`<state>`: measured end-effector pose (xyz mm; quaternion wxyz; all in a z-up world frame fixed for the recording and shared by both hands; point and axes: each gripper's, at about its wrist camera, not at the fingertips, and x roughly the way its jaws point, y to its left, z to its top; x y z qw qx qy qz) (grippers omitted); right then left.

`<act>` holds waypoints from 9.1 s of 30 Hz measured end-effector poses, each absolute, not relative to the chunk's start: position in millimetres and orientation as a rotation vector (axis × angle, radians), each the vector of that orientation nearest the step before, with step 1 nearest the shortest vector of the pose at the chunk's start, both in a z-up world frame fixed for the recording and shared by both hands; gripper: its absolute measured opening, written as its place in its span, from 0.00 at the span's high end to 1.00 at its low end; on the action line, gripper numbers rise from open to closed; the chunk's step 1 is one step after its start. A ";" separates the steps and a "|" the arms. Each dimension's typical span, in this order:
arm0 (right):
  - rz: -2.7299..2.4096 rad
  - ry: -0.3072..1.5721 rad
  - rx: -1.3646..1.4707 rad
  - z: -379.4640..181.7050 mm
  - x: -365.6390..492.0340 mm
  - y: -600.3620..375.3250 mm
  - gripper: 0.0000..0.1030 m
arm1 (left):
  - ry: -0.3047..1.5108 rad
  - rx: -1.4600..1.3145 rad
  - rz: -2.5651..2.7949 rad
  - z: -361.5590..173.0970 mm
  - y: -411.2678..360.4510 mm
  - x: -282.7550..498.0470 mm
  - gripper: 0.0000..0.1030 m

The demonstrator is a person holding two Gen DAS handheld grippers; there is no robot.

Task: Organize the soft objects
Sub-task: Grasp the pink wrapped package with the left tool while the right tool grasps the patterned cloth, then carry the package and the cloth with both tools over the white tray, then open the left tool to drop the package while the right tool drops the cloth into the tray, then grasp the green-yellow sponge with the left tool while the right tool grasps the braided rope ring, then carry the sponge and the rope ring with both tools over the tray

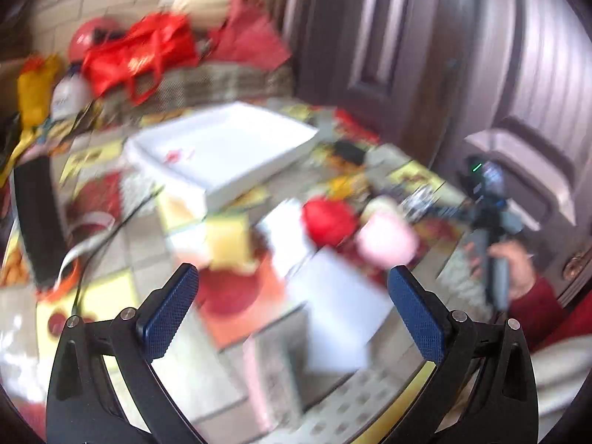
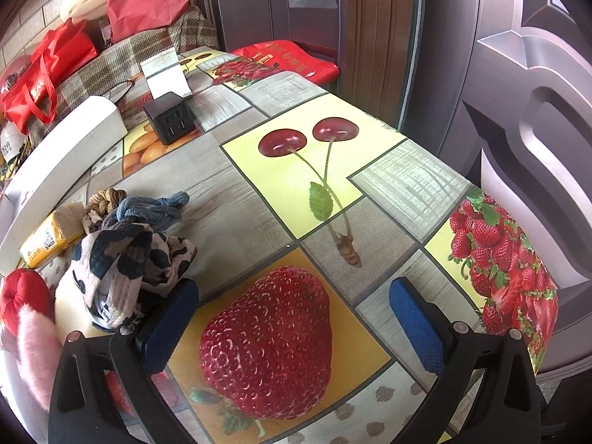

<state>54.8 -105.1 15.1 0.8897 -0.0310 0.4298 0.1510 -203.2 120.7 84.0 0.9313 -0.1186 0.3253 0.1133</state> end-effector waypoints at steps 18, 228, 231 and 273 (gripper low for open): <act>0.733 0.677 -0.062 44.1 17.2 -93.6 0.00 | 0.841 -0.265 0.251 18.5 115.2 -213.1 0.18; 0.985 0.649 -0.472 22.2 57.0 77.1 0.66 | 0.649 -0.294 0.229 30.6 204.1 -108.0 0.44; 0.968 0.595 -0.374 33.5 59.3 58.9 0.66 | 0.572 -0.239 0.285 41.3 196.0 -122.0 0.44; 0.748 0.352 -0.155 58.7 55.8 41.8 0.64 | 0.312 -0.120 0.687 61.8 229.3 -116.7 0.44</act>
